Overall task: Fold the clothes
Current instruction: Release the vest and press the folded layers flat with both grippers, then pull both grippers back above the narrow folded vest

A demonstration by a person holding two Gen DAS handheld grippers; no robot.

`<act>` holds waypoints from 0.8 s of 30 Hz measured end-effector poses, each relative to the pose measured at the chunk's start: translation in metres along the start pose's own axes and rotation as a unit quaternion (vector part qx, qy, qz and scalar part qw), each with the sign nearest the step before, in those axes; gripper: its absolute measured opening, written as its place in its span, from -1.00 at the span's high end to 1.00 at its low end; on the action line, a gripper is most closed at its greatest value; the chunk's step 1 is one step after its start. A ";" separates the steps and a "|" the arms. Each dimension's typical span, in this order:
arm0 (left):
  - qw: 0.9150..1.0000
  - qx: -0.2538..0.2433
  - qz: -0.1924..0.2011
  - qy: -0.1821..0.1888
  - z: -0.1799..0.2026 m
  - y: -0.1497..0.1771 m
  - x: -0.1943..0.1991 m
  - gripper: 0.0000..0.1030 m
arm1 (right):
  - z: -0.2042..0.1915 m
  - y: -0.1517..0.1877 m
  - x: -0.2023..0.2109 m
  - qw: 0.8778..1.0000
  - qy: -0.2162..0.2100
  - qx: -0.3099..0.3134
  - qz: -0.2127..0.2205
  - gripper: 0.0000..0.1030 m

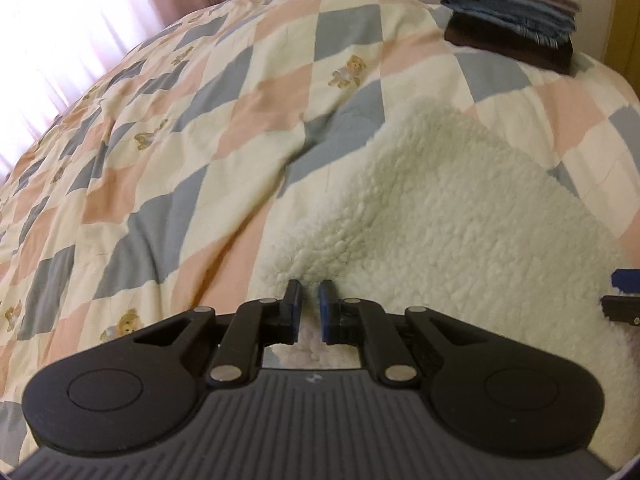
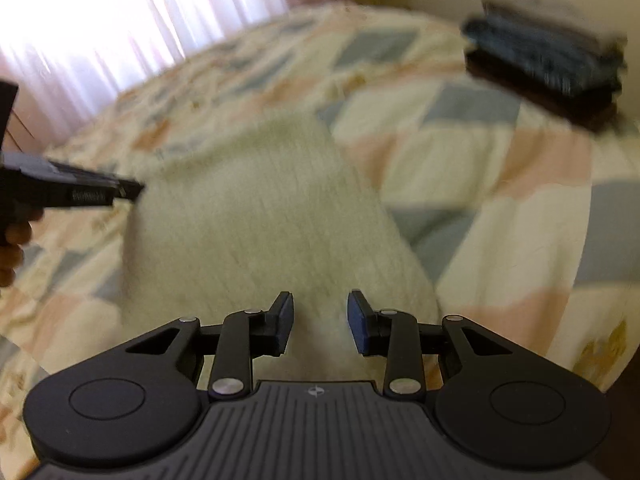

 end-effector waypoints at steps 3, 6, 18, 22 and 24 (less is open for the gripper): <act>1.000 -0.022 0.003 -0.014 0.006 0.000 0.000 0.90 | 0.001 0.008 -0.008 1.000 0.016 0.018 -0.004 0.40; 1.000 -0.011 -0.002 -0.013 0.003 -0.004 0.006 0.90 | -0.002 0.007 -0.009 0.999 0.028 0.012 -0.009 0.39; 0.999 0.001 -0.015 0.029 0.007 0.012 0.047 0.80 | -0.043 0.006 0.039 0.998 0.058 -0.016 0.032 0.36; 0.998 -0.003 -0.061 0.026 0.010 0.037 0.026 0.81 | -0.060 0.031 0.024 0.997 0.072 -0.008 0.004 0.36; 0.996 0.000 -0.080 0.023 0.007 0.046 0.027 0.80 | -0.063 0.034 0.022 0.996 0.084 -0.009 -0.006 0.37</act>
Point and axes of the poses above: each gripper's, at about its wrist camera, not at the fingertips, and x roughly against the way its jaws point, z to its right, y to its underside, the point moved 9 cm from there along -x, roughly the way its jaws point, and after that the axes turned 1 degree about -z, right-handed, at the moved point
